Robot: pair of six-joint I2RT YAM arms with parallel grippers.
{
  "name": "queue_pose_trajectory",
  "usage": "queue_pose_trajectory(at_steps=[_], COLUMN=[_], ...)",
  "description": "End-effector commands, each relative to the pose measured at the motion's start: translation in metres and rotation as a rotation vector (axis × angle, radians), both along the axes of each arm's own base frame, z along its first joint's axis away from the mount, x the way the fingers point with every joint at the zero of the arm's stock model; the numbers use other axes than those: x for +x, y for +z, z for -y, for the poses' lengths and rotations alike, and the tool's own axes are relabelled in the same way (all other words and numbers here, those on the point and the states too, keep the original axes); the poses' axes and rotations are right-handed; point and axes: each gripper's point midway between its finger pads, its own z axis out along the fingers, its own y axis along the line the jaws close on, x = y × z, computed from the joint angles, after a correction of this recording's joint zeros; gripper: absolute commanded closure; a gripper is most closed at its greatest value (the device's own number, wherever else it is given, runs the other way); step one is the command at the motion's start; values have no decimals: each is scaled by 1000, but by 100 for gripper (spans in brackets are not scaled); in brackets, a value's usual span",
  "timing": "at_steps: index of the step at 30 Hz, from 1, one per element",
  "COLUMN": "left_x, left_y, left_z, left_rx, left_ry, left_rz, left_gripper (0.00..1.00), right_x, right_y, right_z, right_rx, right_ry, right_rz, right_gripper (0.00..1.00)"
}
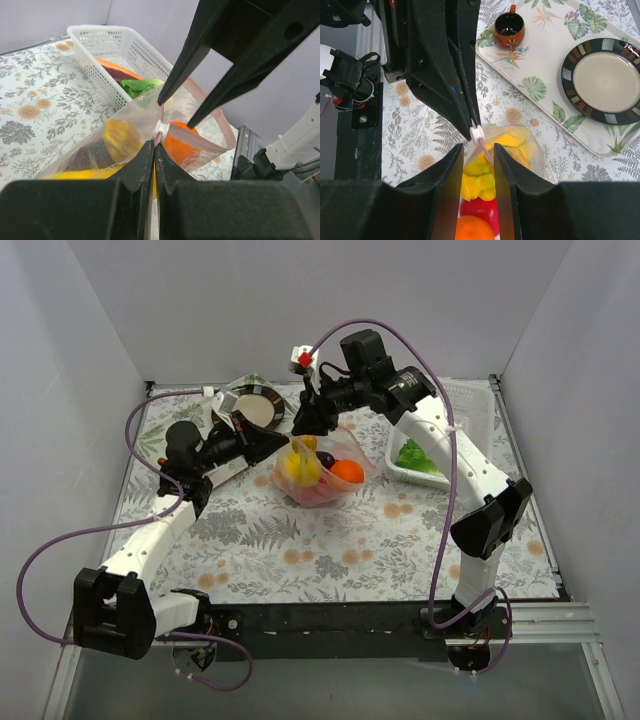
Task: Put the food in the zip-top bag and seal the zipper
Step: Zip the zipper food storage bag at the center of the board.
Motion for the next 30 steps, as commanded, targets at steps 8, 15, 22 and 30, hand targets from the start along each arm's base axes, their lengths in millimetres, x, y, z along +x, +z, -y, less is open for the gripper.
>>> queue_pose_trajectory(at_steps=[8, 15, 22, 30], left_x=[-12, -13, -14, -11], left_y=[21, 22, 19, 17], left_z=[3, 4, 4, 3], left_rx=[57, 72, 76, 73], left_ry=[-178, -205, -211, -198], left_rz=[12, 15, 11, 2], left_gripper=[100, 100, 100, 100], right_x=[-7, -6, -13, -22], right_y=[24, 13, 4, -3], right_z=[-1, -2, -3, -2], right_rx=[79, 64, 64, 53], right_ry=[81, 93, 131, 152], right_rz=[-19, -30, -61, -84], right_gripper=[60, 61, 63, 63])
